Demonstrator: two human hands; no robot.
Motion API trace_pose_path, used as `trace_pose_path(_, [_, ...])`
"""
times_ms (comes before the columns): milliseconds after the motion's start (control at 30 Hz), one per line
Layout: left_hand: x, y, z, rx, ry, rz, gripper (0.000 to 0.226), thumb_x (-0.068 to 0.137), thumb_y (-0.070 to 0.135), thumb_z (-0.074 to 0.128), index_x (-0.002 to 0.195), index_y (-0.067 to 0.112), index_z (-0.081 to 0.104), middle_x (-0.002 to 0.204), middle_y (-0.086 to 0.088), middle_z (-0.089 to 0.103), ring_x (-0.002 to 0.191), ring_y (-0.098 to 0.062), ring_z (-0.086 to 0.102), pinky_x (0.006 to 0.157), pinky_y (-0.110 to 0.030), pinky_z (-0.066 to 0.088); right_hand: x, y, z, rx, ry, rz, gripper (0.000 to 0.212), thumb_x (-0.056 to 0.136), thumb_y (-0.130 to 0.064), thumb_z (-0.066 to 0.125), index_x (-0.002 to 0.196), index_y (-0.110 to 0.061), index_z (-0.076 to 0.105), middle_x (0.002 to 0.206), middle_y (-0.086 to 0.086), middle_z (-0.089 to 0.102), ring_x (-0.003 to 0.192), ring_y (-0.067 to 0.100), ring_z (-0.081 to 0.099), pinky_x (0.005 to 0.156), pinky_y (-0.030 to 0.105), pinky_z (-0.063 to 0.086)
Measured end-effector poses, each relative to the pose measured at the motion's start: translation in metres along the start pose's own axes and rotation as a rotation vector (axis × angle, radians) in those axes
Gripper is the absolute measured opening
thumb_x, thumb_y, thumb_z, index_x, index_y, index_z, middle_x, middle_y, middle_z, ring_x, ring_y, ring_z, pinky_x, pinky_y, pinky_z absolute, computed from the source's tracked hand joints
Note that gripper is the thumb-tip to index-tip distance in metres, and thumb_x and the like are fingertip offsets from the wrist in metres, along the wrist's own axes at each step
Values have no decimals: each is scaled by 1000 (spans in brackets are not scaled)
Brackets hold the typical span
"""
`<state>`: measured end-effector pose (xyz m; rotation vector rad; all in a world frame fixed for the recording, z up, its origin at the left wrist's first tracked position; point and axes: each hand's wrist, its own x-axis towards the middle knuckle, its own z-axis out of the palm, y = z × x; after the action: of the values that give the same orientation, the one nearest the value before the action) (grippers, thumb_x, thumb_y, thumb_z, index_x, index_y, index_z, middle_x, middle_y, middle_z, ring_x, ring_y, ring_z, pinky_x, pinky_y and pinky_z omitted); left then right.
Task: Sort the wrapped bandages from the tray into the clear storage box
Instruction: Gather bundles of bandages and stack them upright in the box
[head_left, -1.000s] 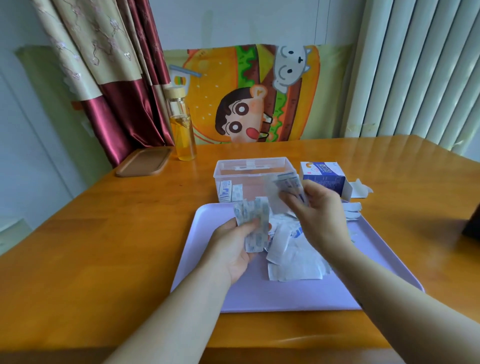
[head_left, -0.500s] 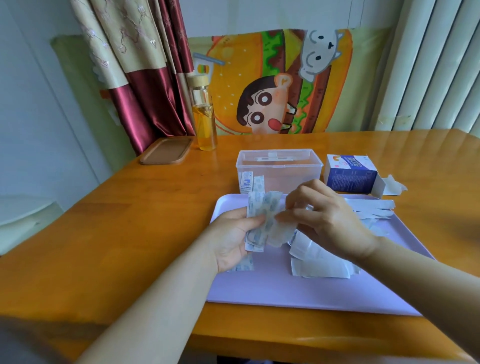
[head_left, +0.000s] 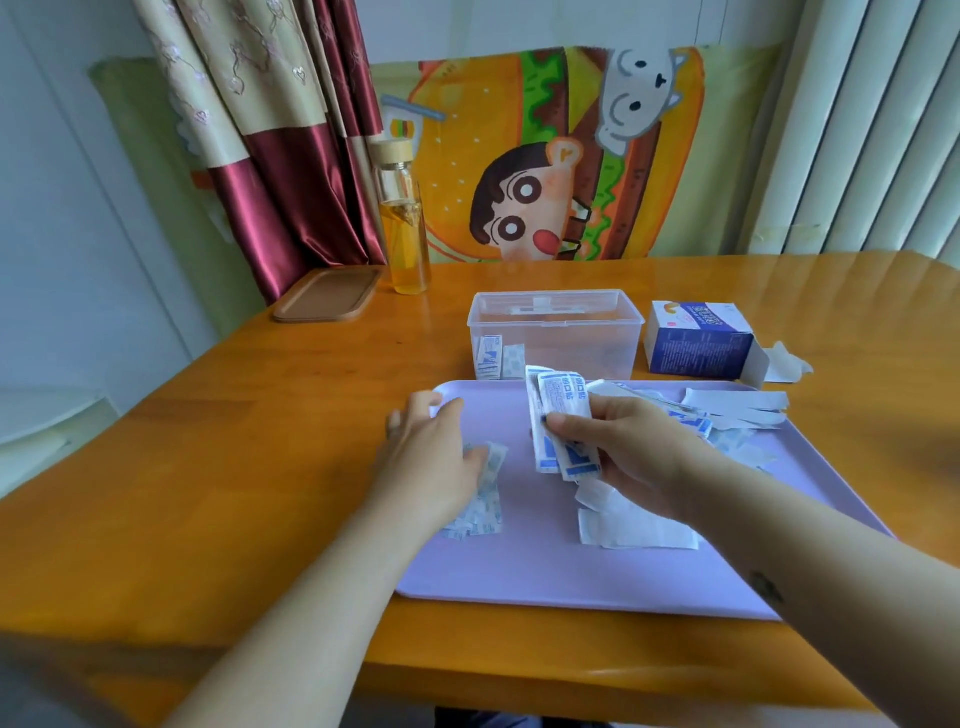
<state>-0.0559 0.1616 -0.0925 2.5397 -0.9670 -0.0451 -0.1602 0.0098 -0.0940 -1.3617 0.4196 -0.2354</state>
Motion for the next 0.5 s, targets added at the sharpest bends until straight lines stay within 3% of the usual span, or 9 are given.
trace_pose_path(100, [-3, 17, -6, -406, -18, 59, 21, 97, 36, 45, 107, 27, 61, 105, -2, 54, 100, -19, 52, 84, -28, 41, -3, 0, 0, 73, -51, 30, 18, 93, -8, 51, 104, -2, 63, 89, 10, 70, 79, 17, 67, 68, 24, 54])
trace_pose_path(133, [-5, 23, -6, -552, -84, 68, 26, 97, 39, 45, 102, 23, 65, 98, -1, 62, 95, -19, 59, 81, -29, 46, -3, 1, 1, 96, -70, 32, 19, 94, -8, 48, 104, -2, 63, 89, 10, 71, 79, 17, 68, 65, 23, 54])
trace_pose_path(200, [-6, 31, -1, -742, -169, 79, 30, 96, 37, 48, 112, 19, 66, 101, 0, 70, 94, -15, 65, 77, -28, 55, -5, 1, 3, 134, -100, 22, 22, 96, -8, 45, 107, -1, 63, 91, 11, 72, 80, 17, 70, 62, 21, 54])
trace_pose_path(300, [-8, 36, 7, -852, -148, 68, 27, 96, 23, 52, 121, 25, 61, 105, 5, 69, 91, -9, 67, 70, -19, 56, -8, -1, 2, 136, -110, 24, 23, 96, -10, 45, 107, -1, 62, 90, 11, 71, 77, 16, 69, 59, 22, 52])
trace_pose_path(367, [-6, 37, 10, -890, -147, 42, 28, 95, 19, 53, 122, 23, 60, 103, 3, 70, 90, -12, 68, 73, -24, 57, -8, -1, -1, 97, -78, 15, 24, 95, -12, 47, 111, -1, 62, 97, 13, 70, 84, 20, 66, 67, 28, 53])
trace_pose_path(433, [-6, 39, 12, -963, -181, 17, 26, 96, 15, 51, 119, 22, 61, 101, 1, 72, 90, -15, 69, 74, -27, 57, -8, 0, -4, 65, -16, -7, 25, 94, -12, 49, 112, 0, 62, 107, 19, 68, 95, 27, 63, 87, 36, 51])
trace_pose_path(500, [-7, 42, 12, -1084, -240, -10, 23, 97, 13, 48, 112, 23, 62, 97, 2, 73, 88, -15, 70, 71, -25, 56, -9, -1, -5, 8, 36, -45, 22, 91, -15, 56, 103, -2, 68, 104, 24, 67, 90, 31, 58, 89, 38, 45])
